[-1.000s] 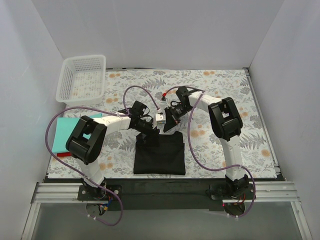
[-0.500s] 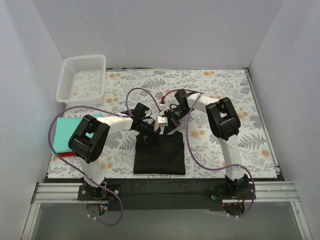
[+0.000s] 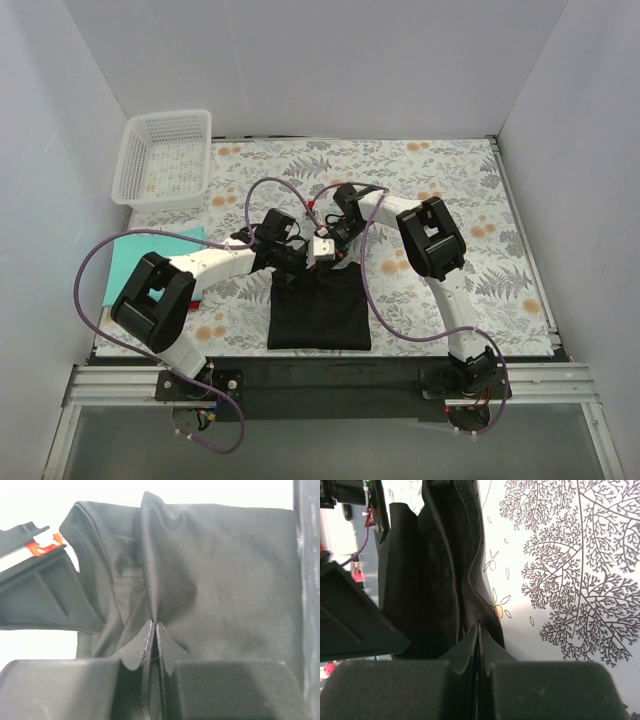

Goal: Fold and stack the t-shirts
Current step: Fold the tshirt

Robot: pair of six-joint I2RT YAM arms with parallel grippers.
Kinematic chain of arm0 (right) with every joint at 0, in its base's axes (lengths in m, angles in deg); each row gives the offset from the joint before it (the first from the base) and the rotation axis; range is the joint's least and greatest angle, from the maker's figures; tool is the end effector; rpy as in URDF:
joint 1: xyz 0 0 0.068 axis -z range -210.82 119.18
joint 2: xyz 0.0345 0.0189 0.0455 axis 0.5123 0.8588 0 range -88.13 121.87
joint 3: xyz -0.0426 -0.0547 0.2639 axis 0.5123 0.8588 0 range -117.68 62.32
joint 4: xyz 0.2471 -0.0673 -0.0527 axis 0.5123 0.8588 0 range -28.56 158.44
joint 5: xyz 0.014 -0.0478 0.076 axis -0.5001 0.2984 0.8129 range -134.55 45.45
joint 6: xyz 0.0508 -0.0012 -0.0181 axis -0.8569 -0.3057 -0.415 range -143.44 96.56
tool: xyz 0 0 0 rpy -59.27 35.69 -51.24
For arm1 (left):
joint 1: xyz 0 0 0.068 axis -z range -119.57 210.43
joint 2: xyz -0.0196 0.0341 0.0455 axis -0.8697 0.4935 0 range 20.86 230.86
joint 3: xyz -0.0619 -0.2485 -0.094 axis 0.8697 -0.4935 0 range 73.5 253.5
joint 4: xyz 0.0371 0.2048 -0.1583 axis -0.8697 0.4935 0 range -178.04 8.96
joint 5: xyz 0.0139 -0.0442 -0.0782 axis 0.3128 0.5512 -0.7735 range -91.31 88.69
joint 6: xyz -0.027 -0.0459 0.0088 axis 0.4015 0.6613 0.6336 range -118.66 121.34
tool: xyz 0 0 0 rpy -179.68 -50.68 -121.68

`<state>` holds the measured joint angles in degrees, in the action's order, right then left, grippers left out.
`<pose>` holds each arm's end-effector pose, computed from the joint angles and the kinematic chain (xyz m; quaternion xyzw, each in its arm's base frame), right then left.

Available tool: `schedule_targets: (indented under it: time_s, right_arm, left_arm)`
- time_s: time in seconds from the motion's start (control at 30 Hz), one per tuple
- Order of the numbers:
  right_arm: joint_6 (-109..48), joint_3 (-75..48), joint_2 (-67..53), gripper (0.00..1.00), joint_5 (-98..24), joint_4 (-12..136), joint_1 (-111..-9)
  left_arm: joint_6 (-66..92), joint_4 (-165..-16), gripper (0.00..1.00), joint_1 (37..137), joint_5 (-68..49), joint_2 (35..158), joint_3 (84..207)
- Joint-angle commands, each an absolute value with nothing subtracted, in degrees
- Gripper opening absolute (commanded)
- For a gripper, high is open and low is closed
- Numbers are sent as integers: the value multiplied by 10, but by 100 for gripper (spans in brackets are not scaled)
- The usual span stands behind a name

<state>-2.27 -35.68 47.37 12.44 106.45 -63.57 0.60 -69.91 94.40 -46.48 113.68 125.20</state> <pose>0.3635 0.2694 0.1044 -0.4253 0.7676 0.4794 0.0089 0.2410 -0.1929 0.1761 0.3628 0.8193 -0.4249 0.1288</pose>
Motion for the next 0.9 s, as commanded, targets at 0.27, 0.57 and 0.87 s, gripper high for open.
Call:
schedule_targets:
  time_s: [0.27, 0.57, 0.87]
  right_arm:
    - [54, -327, 490, 5, 88, 1069, -636]
    - [67, -323, 487, 5, 93, 1078, -635]
    - [71, -325, 486, 5, 92, 1084, -635]
  left_arm:
    - [-24, -855, 0, 947, -379, 1066, 1199]
    - [-50, -947, 0, 945, -334, 1081, 1179]
    - [-71, -1007, 0, 943, -303, 1091, 1141]
